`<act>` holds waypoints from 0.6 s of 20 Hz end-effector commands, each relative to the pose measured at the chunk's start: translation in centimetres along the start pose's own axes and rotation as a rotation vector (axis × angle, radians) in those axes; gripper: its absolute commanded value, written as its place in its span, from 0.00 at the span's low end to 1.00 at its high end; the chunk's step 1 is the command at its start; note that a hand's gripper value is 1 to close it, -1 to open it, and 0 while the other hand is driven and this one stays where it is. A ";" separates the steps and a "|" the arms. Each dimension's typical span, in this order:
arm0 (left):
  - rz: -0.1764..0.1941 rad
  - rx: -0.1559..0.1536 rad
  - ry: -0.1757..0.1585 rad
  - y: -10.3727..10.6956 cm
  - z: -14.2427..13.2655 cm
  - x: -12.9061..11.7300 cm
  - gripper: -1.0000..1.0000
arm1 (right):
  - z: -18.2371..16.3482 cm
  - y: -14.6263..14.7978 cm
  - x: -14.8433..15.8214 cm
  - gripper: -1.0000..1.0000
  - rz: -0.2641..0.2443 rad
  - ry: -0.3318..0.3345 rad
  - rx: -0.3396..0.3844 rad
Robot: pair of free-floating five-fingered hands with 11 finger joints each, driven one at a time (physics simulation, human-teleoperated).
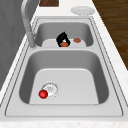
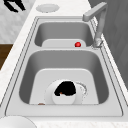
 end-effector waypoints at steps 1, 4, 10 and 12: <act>0.000 0.000 0.000 0.0 0.0 0.0 0.50 | -0.7 0.2 -0.5 0.00 0.028 -0.034 -0.016; 0.000 0.000 0.000 0.0 0.0 0.0 0.50 | 0.4 -0.6 -0.4 0.00 0.021 -0.048 0.037; 0.000 0.000 0.000 0.0 0.0 0.0 0.50 | 2.6 -0.1 -0.3 0.00 0.005 -0.049 0.125; 0.000 0.000 0.000 0.0 0.0 0.0 0.50 | 2.7 0.1 0.2 0.00 0.002 -0.030 0.129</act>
